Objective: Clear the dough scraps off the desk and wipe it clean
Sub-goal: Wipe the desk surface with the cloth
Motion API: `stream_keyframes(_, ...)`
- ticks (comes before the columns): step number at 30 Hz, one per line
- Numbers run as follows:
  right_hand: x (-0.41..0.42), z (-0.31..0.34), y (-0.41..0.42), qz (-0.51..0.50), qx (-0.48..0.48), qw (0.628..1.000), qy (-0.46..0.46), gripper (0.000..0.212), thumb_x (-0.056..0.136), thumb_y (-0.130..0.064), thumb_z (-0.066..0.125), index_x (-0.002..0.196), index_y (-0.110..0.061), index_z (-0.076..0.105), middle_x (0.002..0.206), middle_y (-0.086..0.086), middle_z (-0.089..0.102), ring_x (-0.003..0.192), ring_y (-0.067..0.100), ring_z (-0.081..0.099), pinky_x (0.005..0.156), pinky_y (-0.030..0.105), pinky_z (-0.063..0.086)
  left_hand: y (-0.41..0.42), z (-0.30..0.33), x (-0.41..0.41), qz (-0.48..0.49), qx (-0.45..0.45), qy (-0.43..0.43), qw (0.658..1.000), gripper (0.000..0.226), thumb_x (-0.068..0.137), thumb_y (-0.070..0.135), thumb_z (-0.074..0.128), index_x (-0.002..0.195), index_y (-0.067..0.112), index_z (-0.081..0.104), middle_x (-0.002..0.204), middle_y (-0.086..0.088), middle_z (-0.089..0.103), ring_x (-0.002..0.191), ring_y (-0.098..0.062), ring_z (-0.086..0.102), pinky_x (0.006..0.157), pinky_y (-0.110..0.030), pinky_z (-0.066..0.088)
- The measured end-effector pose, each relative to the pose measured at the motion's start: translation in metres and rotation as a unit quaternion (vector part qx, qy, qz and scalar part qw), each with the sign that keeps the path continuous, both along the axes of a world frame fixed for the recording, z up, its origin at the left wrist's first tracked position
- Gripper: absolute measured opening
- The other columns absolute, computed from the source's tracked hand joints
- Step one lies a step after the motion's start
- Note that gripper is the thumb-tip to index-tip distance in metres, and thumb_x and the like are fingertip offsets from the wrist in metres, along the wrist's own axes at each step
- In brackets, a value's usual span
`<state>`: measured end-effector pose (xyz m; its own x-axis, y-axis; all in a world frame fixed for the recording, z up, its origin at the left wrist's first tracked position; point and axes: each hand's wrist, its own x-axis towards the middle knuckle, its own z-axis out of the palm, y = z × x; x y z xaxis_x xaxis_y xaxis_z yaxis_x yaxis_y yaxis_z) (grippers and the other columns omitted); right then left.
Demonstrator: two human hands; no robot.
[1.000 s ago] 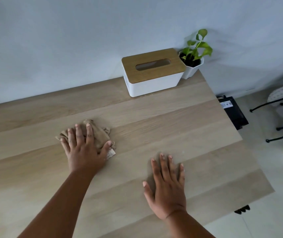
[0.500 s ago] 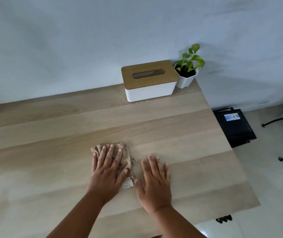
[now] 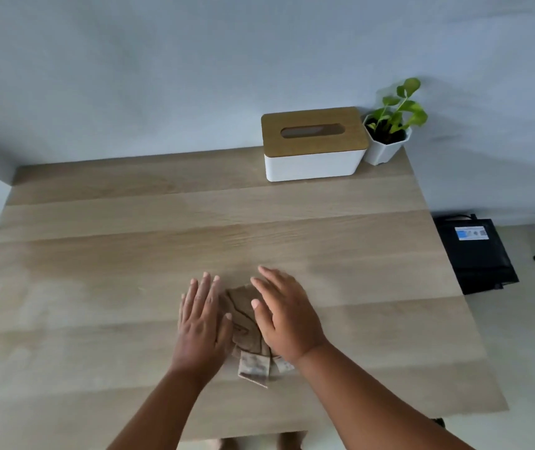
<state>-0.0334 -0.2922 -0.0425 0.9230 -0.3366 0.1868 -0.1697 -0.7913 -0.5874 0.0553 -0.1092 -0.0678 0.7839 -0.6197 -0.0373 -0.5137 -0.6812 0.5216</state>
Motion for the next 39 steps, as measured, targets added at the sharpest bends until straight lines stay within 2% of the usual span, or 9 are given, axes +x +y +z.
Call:
stream_keyframes(4, 0.012, -0.014, 0.026, 0.082, -0.075, 0.992, 0.063, 0.047, 0.096, -0.039, 0.056, 0.139, -0.019, 0.061, 0.153, 0.004, 0.053, 0.139, 0.029, 0.049, 0.118, 0.056, 0.033, 0.012, -0.002, 0.045, 0.037, 0.072, -0.024, 0.996, 0.073, 0.096, 0.049, 0.029, 0.161, 0.016, 0.032, 0.170, -0.005, 0.022, 0.160, -0.024, 0.007, 0.129, -0.049, 0.004)
stream_keyframes(7, 0.001, -0.028, 0.030, 0.122, -0.156, 0.971, 0.131, 0.068, 0.099, -0.055, 0.044, 0.158, -0.023, 0.036, 0.168, 0.003, 0.031, 0.156, 0.029, 0.025, 0.125, 0.060, 0.015, 0.008, -0.006, 0.057, 0.044, 0.111, -0.059, 0.991, 0.072, 0.095, 0.050, 0.030, 0.159, 0.018, 0.036, 0.170, -0.006, 0.025, 0.159, -0.027, 0.014, 0.128, -0.053, 0.008)
stream_keyframes(10, -0.020, -0.038, 0.010, 0.129, -0.190, 0.964, 0.136, 0.075, 0.100, -0.059, 0.041, 0.163, -0.023, 0.024, 0.172, 0.002, 0.019, 0.159, 0.028, 0.013, 0.124, 0.062, 0.013, 0.006, -0.009, 0.057, 0.044, 0.125, -0.083, 0.988, 0.070, 0.095, 0.049, 0.035, 0.158, 0.019, 0.039, 0.169, -0.007, 0.027, 0.159, -0.028, 0.016, 0.127, -0.056, 0.010)
stream_keyframes(17, 0.000, -0.037, -0.092, -0.040, -0.204, 0.952, 0.225, 0.069, 0.095, -0.047, 0.043, 0.157, -0.016, 0.041, 0.169, 0.009, 0.026, 0.157, 0.034, 0.021, 0.123, 0.065, 0.014, 0.005, -0.011, 0.057, 0.042, 0.133, -0.103, 0.985, 0.070, 0.095, 0.051, 0.038, 0.158, 0.019, 0.039, 0.169, -0.007, 0.026, 0.159, -0.028, 0.013, 0.127, -0.058, 0.011)
stream_keyframes(21, 0.078, -0.033, -0.094, -0.143, -0.185, 0.934, 0.269, 0.069, 0.098, -0.047, 0.031, 0.160, -0.017, 0.032, 0.170, 0.011, 0.022, 0.157, 0.036, 0.014, 0.124, 0.064, 0.007, 0.007, -0.015, 0.059, 0.042, 0.137, -0.102, 0.984, 0.071, 0.095, 0.051, 0.040, 0.158, 0.019, 0.038, 0.170, -0.007, 0.024, 0.160, -0.027, 0.010, 0.127, -0.059, 0.009)
stream_keyframes(25, 0.103, -0.031, -0.029, -0.009, -0.189, 0.957, 0.221, 0.066, 0.098, -0.046, 0.037, 0.159, -0.023, 0.032, 0.171, 0.010, 0.019, 0.158, 0.037, 0.013, 0.123, 0.064, 0.008, 0.007, -0.016, 0.061, 0.038, 0.151, -0.107, 0.982, 0.071, 0.095, 0.051, 0.039, 0.159, 0.020, 0.036, 0.170, -0.007, 0.024, 0.160, -0.027, 0.011, 0.126, -0.060, 0.010)
stream_keyframes(30, -0.015, -0.036, -0.031, 0.094, -0.204, 0.955, 0.196, 0.067, 0.102, -0.045, 0.039, 0.163, -0.021, 0.025, 0.173, 0.005, 0.014, 0.159, 0.029, 0.013, 0.124, 0.062, 0.016, 0.009, -0.017, 0.062, 0.036, 0.147, -0.118, 0.981, 0.072, 0.095, 0.052, 0.039, 0.158, 0.019, 0.037, 0.170, -0.007, 0.024, 0.160, -0.027, 0.011, 0.126, -0.060, 0.010)
stream_keyframes(34, -0.063, -0.030, -0.126, -0.023, -0.211, 0.944, 0.252, 0.065, 0.102, -0.044, 0.032, 0.162, -0.019, 0.028, 0.172, 0.008, 0.015, 0.158, 0.033, 0.018, 0.124, 0.062, 0.020, 0.007, -0.016, 0.062, 0.037, 0.145, -0.113, 0.982, 0.072, 0.094, 0.052, 0.039, 0.158, 0.018, 0.038, 0.169, -0.008, 0.026, 0.160, -0.029, 0.012, 0.126, -0.061, 0.011)
stream_keyframes(39, -0.014, -0.030, -0.205, -0.231, -0.164, 0.909, 0.307, 0.069, 0.102, -0.048, 0.016, 0.163, -0.017, 0.018, 0.172, 0.010, 0.011, 0.159, 0.033, 0.008, 0.126, 0.061, 0.012, 0.006, -0.017, 0.062, 0.042, 0.147, -0.112, 0.982, 0.072, 0.094, 0.052, 0.039, 0.158, 0.018, 0.037, 0.169, -0.009, 0.026, 0.159, -0.030, 0.011, 0.126, -0.061, 0.010)
